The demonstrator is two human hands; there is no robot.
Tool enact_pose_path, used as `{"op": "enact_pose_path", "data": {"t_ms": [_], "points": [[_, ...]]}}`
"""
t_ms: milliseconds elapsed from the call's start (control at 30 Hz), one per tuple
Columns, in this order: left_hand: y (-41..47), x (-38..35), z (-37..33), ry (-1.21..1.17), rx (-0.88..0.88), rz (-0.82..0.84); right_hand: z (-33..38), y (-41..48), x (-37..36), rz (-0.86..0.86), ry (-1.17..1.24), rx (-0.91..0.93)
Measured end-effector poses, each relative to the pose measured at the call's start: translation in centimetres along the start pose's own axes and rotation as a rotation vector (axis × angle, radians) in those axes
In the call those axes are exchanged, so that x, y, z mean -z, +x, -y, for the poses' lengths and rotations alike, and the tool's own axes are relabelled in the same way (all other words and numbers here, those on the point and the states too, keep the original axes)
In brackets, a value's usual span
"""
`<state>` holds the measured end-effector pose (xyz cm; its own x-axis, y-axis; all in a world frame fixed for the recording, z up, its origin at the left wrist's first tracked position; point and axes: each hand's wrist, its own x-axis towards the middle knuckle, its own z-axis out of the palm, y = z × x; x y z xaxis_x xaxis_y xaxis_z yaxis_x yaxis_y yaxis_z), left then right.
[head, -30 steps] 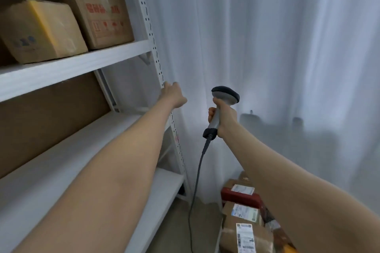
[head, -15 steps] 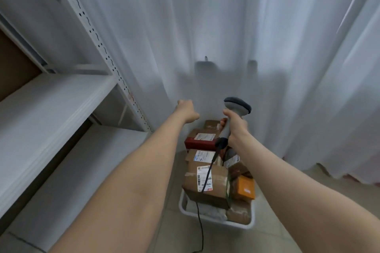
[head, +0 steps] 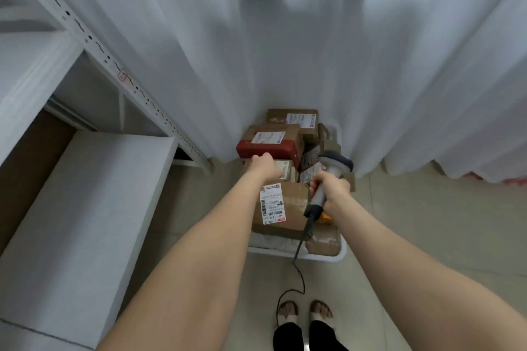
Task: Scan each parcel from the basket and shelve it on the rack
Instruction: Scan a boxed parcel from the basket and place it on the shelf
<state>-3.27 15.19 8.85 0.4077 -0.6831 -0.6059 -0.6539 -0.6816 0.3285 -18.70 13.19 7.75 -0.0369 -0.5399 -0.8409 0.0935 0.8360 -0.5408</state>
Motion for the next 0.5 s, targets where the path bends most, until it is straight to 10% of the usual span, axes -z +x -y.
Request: {"op": "enact_pose_path", "data": {"t_ms": [500], "points": [[10.9, -12.6, 15.1, -0.312, 0.447, -0.003, -10.9, 13.8, -2.3, -0.099, -0.262, -0.045]]}}
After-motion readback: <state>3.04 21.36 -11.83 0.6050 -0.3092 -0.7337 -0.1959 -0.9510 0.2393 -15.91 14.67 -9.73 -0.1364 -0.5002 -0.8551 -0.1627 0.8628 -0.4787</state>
